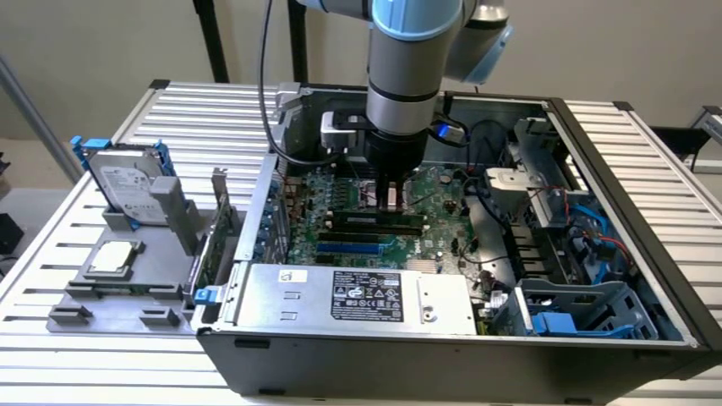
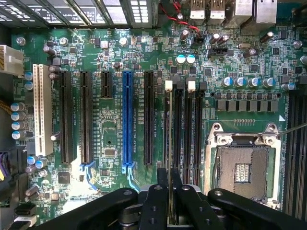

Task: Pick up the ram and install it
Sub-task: 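Insert the ram into the slot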

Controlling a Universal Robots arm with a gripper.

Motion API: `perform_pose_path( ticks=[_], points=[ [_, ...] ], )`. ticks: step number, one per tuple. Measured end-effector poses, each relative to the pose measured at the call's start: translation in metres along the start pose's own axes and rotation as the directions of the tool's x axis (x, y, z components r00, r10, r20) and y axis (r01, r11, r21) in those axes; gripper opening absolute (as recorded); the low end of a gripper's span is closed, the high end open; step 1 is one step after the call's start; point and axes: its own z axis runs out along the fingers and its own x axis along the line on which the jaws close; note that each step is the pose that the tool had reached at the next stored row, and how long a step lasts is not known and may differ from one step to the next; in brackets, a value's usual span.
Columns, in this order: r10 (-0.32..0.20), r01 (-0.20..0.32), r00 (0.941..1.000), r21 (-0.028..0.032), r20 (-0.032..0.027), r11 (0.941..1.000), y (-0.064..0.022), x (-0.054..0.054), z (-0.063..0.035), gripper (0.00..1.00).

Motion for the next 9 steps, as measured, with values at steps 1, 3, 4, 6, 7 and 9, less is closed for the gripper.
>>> perform_pose_path(
  ticks=[1,3,4,6,7,9],
  points=[
    [0.000,0.000,1.0000,0.0001,0.0001,1.0000,0.0000,0.0000,0.0003,0.14],
    [0.000,0.000,1.0000,0.0001,-0.0003,1.0000,0.0000,0.0000,0.0009,0.14],
    [0.000,0.000,1.0000,0.0000,-0.0006,1.0000,0.0000,0.0000,0.0011,0.14],
    [0.001,-0.001,1.0000,0.0000,-0.0010,1.0000,0.0000,0.0000,0.0016,0.14],
    [0.001,-0.001,1.0000,0.0001,-0.0010,1.0000,0.0000,-0.0001,0.0019,0.14],
    [0.002,-0.002,1.0000,0.0001,-0.0014,1.0000,0.0000,0.0000,0.0022,0.14]
  ],
)
